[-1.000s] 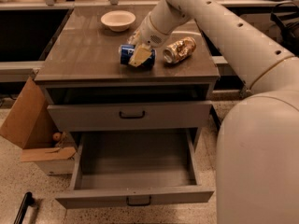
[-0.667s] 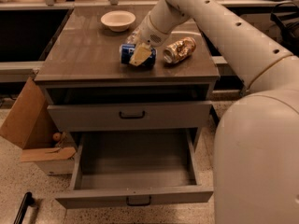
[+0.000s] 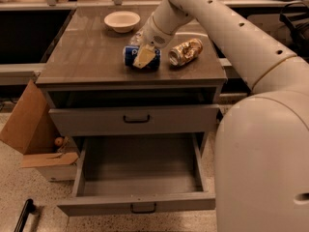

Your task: Pick pepsi can from middle drawer and place on counter

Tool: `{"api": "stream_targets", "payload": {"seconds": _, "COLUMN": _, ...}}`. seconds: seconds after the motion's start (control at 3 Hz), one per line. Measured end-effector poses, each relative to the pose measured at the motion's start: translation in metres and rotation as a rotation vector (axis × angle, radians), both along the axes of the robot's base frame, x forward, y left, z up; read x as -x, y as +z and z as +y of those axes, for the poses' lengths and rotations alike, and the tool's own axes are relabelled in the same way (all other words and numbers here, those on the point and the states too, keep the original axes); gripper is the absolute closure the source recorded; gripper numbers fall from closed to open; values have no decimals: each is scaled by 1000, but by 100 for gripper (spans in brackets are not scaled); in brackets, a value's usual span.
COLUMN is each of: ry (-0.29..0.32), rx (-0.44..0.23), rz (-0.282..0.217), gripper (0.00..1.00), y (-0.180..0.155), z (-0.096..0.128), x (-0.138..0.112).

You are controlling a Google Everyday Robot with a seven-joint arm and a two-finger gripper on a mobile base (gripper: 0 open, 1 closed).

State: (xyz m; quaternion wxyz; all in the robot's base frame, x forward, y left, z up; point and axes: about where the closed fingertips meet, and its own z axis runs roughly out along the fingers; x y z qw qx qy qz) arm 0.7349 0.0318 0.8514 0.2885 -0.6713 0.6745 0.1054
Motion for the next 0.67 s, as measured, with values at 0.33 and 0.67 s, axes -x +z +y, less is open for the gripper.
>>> {"api": "stream_targets", "payload": {"seconds": 0.33, "ry": -2, "rx": 4, "rz": 0, "gripper": 11, "y": 1, "z": -1, "x": -2}}
{"api": "stream_targets", "payload": {"seconds": 0.67, "ry": -5, "rx": 5, "rz": -1, "gripper": 0, "y": 3, "z": -3, "x": -3}}
